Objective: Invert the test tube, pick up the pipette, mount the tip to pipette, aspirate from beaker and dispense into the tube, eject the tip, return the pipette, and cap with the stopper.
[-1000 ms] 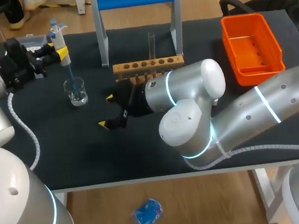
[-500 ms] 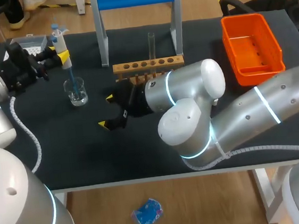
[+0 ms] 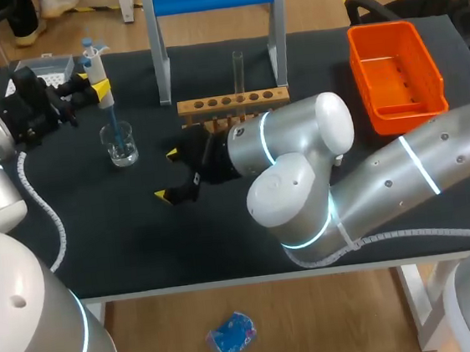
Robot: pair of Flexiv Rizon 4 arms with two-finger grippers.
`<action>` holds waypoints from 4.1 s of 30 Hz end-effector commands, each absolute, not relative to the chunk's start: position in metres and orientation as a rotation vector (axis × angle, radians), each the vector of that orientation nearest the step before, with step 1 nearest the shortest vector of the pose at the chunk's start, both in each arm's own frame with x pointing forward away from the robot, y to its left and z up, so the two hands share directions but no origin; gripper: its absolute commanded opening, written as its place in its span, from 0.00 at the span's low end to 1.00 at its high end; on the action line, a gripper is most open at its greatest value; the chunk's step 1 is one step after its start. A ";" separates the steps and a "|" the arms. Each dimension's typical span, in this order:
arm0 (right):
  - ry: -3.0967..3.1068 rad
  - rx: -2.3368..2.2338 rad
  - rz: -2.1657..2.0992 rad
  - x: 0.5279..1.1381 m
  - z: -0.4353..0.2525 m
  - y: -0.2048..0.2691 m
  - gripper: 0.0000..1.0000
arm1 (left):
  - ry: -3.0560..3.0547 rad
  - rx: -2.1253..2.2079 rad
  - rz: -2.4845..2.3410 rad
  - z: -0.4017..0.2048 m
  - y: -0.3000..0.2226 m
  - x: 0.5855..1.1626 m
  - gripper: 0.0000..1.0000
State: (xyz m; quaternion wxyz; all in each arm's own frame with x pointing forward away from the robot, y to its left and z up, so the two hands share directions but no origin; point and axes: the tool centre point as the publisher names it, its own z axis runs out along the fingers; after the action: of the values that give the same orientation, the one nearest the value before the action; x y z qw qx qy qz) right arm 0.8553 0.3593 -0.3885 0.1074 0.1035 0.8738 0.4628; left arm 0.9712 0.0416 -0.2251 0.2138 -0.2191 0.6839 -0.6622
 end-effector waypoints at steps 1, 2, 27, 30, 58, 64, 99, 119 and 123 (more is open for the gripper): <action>2.582 0.311 1.367 0.855 -0.386 0.356 1.00 | 1.896 -0.608 -1.837 -0.225 0.041 0.972 0.00; 2.595 0.303 1.376 0.855 -0.383 0.353 1.00 | 1.896 -0.608 -1.837 -0.225 0.041 0.972 0.00; 2.721 -0.096 1.319 0.841 -0.244 0.289 1.00 | 1.896 -0.608 -1.837 -0.225 0.041 0.972 0.00; 2.718 -0.125 1.344 0.845 -0.227 0.284 1.00 | 1.896 -0.608 -1.837 -0.225 0.041 0.972 0.00; 2.873 -0.533 1.529 0.911 -0.140 0.314 1.00 | 1.896 -0.608 -1.837 -0.225 0.041 0.972 0.00; 2.877 -0.560 1.550 0.924 -0.135 0.338 1.00 | 1.896 -0.608 -1.837 -0.225 0.041 0.972 0.00; 2.842 -0.532 1.630 0.950 -0.128 0.355 0.00 | 1.896 -0.608 -1.837 -0.225 0.041 0.972 0.00; 2.766 -0.631 1.779 0.954 -0.109 0.403 0.00 | 1.896 -0.608 -1.837 -0.225 0.041 0.972 0.00; 2.761 -0.640 1.790 0.954 -0.109 0.414 0.00 | 1.896 -0.608 -1.837 -0.225 0.041 0.972 0.00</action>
State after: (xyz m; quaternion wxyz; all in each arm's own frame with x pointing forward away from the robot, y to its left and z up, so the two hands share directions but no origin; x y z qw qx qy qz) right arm 0.9474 0.4042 -0.1065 -0.0996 -0.1856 0.8198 0.5326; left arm 0.9716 0.0415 -0.2251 0.2137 -0.2194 0.6841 -0.6619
